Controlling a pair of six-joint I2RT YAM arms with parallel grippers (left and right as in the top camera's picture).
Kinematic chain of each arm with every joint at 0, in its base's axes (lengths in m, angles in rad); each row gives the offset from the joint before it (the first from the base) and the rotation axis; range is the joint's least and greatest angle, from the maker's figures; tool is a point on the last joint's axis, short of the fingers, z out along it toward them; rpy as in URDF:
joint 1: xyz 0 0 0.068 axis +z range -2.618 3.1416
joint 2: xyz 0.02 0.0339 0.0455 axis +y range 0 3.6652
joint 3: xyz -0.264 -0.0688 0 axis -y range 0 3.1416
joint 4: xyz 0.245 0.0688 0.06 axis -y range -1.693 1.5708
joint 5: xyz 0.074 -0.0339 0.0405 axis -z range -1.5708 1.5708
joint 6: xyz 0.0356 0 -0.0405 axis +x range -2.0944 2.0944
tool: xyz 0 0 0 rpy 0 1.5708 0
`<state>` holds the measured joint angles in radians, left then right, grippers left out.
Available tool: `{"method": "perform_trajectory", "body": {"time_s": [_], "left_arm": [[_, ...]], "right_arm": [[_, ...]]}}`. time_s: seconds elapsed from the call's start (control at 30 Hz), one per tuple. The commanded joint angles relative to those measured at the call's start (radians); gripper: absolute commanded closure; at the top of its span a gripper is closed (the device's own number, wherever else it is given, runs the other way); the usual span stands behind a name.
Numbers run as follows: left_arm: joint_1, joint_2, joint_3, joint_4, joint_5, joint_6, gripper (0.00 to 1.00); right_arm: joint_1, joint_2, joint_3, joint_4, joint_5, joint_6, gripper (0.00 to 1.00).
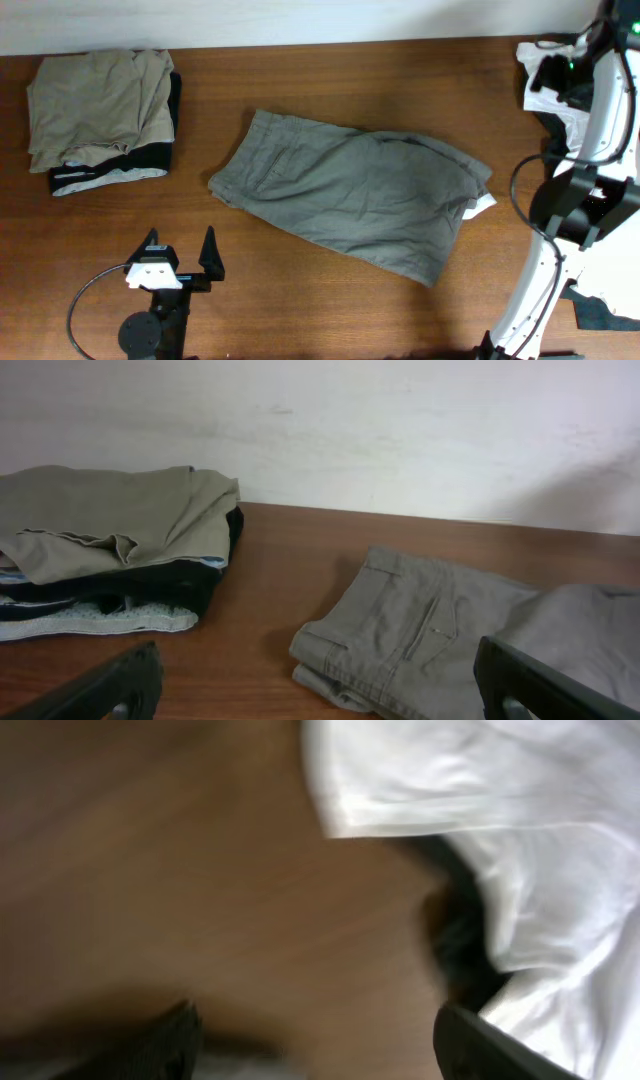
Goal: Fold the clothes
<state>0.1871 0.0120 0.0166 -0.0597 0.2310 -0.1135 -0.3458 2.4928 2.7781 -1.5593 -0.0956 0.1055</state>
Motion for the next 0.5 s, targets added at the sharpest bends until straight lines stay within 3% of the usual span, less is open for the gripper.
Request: {"method": "perform_trajectory", "body": {"time_s": [0.0, 0.2, 0.37, 0.47], "left_arm": [[-0.003, -0.005, -0.007, -0.001, -0.014, 0.009, 0.01], [-0.003, -0.005, -0.007, 0.061, 0.022, 0.009, 0.01], [-0.003, -0.002, 0.005, 0.296, 0.189, 0.009, 0.01], [-0.003, 0.061, 0.113, 0.247, 0.209, 0.009, 0.01]], "right_arm": [[0.128, -0.065, 0.185, -0.14, -0.111, 0.046, 0.23], [0.305, -0.155, 0.184, -0.14, -0.058, 0.118, 0.21], [0.428, -0.232, 0.169, -0.14, -0.054, 0.138, 0.16], [0.517, -0.31, 0.085, -0.14, 0.007, 0.169, 0.08]]}}
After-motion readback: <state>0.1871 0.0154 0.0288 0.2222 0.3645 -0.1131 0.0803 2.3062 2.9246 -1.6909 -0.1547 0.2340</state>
